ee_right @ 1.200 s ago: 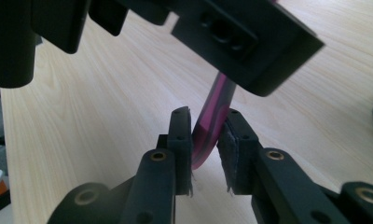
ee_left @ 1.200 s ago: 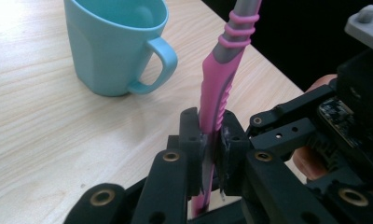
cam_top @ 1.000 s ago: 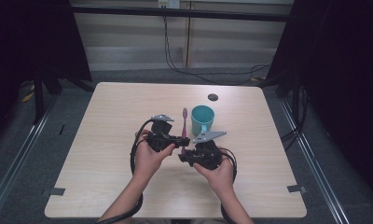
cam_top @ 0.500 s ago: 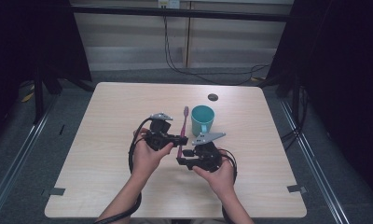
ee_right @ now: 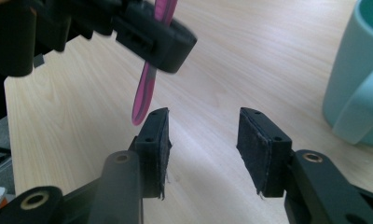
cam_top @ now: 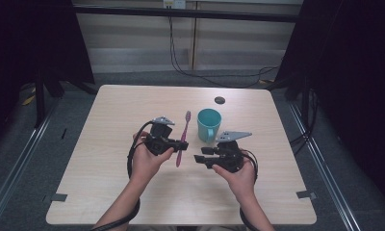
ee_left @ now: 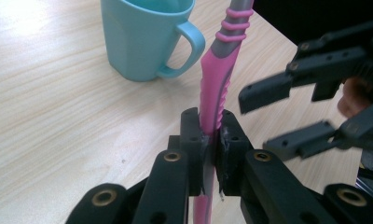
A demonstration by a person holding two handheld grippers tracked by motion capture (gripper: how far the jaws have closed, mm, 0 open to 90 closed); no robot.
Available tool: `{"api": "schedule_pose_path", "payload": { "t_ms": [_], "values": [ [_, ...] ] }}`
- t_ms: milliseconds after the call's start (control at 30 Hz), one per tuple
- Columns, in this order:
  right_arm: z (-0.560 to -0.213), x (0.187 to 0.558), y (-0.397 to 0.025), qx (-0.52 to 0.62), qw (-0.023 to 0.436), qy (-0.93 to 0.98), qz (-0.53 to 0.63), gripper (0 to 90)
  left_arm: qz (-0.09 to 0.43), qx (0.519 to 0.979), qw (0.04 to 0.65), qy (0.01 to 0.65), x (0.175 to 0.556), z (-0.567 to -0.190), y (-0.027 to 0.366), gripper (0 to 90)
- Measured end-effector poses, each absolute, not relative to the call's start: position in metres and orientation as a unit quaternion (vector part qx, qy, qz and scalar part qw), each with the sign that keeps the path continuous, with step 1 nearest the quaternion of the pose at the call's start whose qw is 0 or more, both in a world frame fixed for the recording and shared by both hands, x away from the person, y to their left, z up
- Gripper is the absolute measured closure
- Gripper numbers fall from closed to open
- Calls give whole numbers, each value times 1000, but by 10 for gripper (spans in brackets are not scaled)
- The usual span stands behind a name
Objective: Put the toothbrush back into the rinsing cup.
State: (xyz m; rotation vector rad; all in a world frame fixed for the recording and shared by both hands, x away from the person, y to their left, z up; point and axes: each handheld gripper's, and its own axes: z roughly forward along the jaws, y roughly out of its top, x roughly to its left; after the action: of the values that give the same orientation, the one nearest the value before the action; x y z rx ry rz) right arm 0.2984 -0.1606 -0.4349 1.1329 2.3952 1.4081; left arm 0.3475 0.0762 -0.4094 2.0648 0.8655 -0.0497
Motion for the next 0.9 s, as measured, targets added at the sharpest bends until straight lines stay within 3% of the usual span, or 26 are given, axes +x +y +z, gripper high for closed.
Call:
{"api": "schedule_pose_path", "payload": {
  "t_ms": [533,900],
  "values": [
    [-405,306,-170,389,69,770,501,545,-23,831,434,347,345,-413,67,835],
    [-388,314,-160,395,70,764,505,599,-29,833,442,333,340,-412,54,835]
  ]
}}
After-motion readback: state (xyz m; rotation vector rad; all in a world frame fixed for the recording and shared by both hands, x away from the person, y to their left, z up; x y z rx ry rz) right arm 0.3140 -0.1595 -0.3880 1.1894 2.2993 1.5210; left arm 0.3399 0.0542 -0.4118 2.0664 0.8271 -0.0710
